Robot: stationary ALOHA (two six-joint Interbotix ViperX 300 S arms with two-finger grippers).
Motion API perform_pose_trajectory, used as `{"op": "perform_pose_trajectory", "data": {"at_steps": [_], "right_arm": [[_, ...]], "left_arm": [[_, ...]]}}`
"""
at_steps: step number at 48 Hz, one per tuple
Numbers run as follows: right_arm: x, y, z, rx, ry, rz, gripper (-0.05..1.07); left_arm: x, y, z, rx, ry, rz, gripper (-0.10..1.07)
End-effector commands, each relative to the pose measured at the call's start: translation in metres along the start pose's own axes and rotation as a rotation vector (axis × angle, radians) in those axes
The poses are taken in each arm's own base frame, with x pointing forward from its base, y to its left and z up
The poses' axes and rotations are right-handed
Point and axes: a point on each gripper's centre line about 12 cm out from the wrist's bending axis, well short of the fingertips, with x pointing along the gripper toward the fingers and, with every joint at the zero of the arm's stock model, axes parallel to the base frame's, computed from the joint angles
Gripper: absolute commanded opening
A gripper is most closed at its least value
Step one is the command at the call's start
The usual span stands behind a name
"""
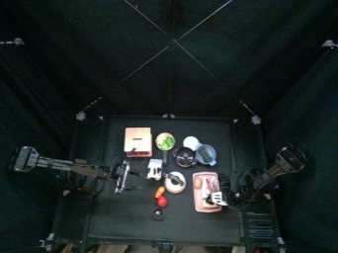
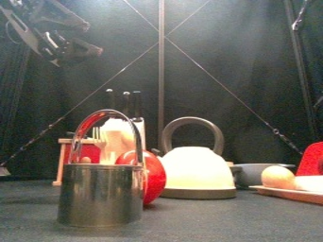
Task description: Place egg sushi on plate
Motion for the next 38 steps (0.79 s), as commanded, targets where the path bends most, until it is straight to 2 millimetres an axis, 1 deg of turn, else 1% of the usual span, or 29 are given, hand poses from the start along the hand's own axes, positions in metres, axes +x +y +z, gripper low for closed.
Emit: {"op": "perform_pose_trajectory", "data": {"at_steps": [1,9,23,28,33,38], "right_arm": [[-0.004,0.006,-0.003,0.018,0.01,0.013,0.93],[-0.009,0.006,-0.002,0.032,-0.001,-0.005,0.93],[-0.024,0.015,0.001,0.041,-0.04,-0.036,0.93],[-0.028,0.011,0.0,0.051,-0.038,-0.08,0.93],[-0.027,0.005,-0.002,0.058,-0.021,-0.128,0.93],[-0.026,0.004,-0.004,0.053,-0.011,-0.145,0.93]], "left_arm": [[0.001,0.001,0.004,0.001,-0.012,0.001,0.9],[0.001,0.001,0.005,0.002,-0.014,0.003,0.9],[0.001,0.001,0.005,0.001,-0.015,0.003,0.9],[0.001,0.001,0.005,0.002,-0.015,0.002,0.9],[0.001,0.001,0.005,0.002,-0.015,0.002,0.9],[0.001,0.001,0.004,0.001,-0.012,0.003,0.9]]}}
